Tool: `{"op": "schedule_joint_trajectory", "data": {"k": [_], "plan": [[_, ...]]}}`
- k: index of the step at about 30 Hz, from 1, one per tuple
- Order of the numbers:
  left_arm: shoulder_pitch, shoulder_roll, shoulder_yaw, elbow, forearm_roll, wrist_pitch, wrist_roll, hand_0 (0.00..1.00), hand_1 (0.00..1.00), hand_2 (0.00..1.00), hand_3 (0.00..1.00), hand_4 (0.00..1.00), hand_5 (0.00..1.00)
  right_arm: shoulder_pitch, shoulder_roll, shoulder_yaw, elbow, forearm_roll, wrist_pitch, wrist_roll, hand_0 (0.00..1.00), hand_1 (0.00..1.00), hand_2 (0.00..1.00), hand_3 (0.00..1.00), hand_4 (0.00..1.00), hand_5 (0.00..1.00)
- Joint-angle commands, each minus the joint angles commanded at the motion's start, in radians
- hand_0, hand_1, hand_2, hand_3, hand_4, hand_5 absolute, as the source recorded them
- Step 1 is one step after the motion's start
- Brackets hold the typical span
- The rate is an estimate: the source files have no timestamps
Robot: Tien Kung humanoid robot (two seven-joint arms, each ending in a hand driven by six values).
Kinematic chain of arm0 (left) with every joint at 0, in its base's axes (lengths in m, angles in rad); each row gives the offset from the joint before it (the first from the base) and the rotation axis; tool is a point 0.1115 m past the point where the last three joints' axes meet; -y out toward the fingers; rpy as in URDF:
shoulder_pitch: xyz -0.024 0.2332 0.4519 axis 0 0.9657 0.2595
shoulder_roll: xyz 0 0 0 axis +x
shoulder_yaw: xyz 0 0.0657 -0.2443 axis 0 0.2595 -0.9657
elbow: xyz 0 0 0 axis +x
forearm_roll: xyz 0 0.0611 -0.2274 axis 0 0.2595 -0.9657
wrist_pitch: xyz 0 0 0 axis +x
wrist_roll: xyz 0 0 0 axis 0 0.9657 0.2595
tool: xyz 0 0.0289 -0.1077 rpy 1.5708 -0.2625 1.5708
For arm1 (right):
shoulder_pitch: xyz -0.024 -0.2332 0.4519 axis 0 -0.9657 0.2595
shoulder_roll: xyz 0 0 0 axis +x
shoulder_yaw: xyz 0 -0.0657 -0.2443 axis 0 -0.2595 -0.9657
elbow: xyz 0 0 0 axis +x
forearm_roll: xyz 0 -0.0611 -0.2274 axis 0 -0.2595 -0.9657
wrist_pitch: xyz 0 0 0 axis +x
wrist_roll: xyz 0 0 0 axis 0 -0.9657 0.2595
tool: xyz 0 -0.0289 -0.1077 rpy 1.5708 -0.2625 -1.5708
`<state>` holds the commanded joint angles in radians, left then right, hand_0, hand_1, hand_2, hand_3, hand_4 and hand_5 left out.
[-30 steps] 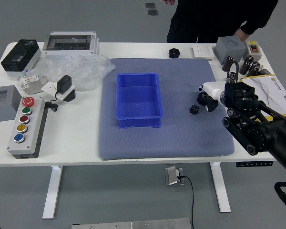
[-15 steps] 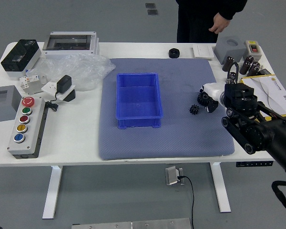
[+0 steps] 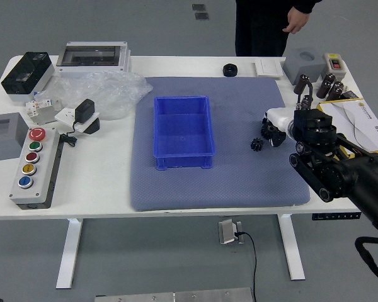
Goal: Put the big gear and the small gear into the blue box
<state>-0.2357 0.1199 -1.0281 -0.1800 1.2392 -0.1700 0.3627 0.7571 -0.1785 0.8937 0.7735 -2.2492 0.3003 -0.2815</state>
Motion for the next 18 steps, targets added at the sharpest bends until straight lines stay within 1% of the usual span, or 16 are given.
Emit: {"op": "schedule_joint_trajectory", "data": {"k": [3,4,9,10,15,16,18], "plan": [[0.0,-0.001,0.0,0.0,0.0,0.0,0.0,0.824,0.787,0.78,0.761,0.664,0.379,0.0,0.001,-0.001,-0.002,-0.001,-0.003,0.0,0.704,0.648,0.726,0.691,0.585,0.099],[0.001,-0.001,0.0,0.0,-0.001,0.0,0.0,0.824,0.787,0.78,0.762,0.665,0.379,-0.001,0.001,-0.001,-0.002,-0.001,-0.004,0.0,0.658,0.603,0.68,0.66,0.579,0.104],[0.0,-0.002,0.0,0.0,-0.001,0.001,0.0,0.824,0.787,0.78,0.762,0.665,0.379,-0.003,0.001,-0.003,-0.008,-0.003,-0.015,-0.001,0.658,0.603,0.68,0.66,0.579,0.104],[0.0,-0.002,0.0,0.0,-0.001,0.001,0.0,0.824,0.787,0.78,0.762,0.665,0.379,-0.003,0.002,-0.003,-0.009,-0.003,-0.019,-0.001,0.61,0.526,0.59,0.632,0.557,0.121],[-0.001,-0.002,0.0,0.0,-0.003,0.001,0.0,0.824,0.787,0.78,0.762,0.665,0.379,-0.003,0.0,0.002,-0.011,-0.007,-0.043,-0.001,0.61,0.526,0.59,0.632,0.557,0.121],[-0.001,-0.002,0.0,0.0,-0.003,0.001,0.0,0.824,0.787,0.78,0.763,0.664,0.378,-0.003,-0.001,0.004,-0.011,-0.007,-0.048,0.0,0.571,0.478,0.527,0.594,0.54,0.129],[-0.001,-0.002,0.0,0.0,-0.004,0.002,0.0,0.824,0.787,0.78,0.763,0.664,0.378,-0.002,-0.002,0.007,-0.009,-0.008,-0.055,0.0,0.571,0.478,0.527,0.594,0.54,0.129]]}}
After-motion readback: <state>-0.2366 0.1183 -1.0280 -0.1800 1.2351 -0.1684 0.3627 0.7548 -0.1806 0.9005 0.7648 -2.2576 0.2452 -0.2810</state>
